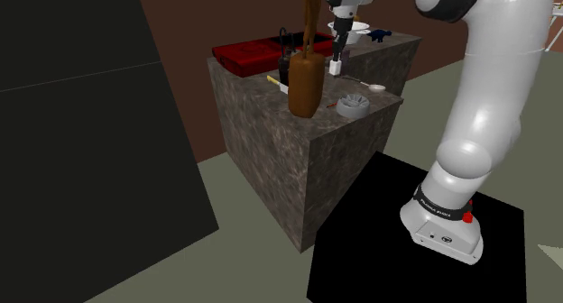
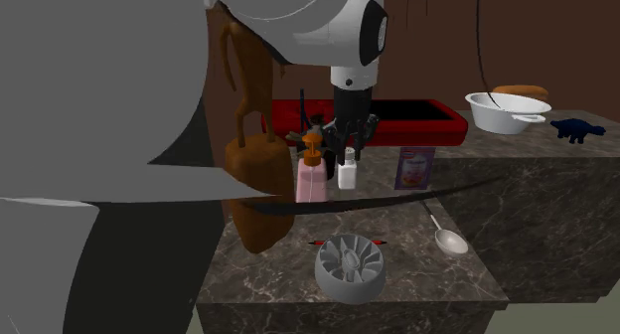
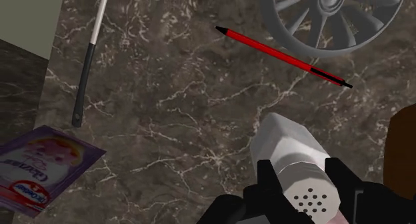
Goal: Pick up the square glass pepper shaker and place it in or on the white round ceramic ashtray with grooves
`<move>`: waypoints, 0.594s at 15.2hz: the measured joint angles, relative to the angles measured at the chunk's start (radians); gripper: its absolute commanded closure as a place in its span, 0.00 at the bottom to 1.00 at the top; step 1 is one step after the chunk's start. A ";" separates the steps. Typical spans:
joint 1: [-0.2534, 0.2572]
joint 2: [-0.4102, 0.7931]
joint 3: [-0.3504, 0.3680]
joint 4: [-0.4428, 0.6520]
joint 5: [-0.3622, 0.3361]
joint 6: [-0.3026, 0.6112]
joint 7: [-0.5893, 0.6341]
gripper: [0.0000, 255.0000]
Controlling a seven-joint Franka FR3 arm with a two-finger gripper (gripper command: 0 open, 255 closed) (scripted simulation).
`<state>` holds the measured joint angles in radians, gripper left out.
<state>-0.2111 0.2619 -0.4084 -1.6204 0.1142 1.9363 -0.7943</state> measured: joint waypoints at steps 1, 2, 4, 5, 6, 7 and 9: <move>0.012 -0.048 -0.003 -0.059 -0.019 0.015 0.008 1.00; 0.017 -0.090 -0.007 -0.099 -0.036 0.017 0.012 1.00; 0.024 -0.161 -0.012 -0.174 -0.065 0.028 0.020 1.00; 0.028 -0.201 -0.012 -0.216 -0.083 0.032 0.028 1.00; 0.027 -0.243 -0.016 -0.258 -0.101 0.036 0.029 1.00; 0.028 -0.290 -0.016 -0.296 -0.122 0.031 0.036 1.00; 0.027 -0.370 -0.012 -0.364 -0.157 0.026 0.052 1.00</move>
<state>-0.1837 -0.1076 -0.4207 -1.9840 -0.0424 1.9624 -0.7425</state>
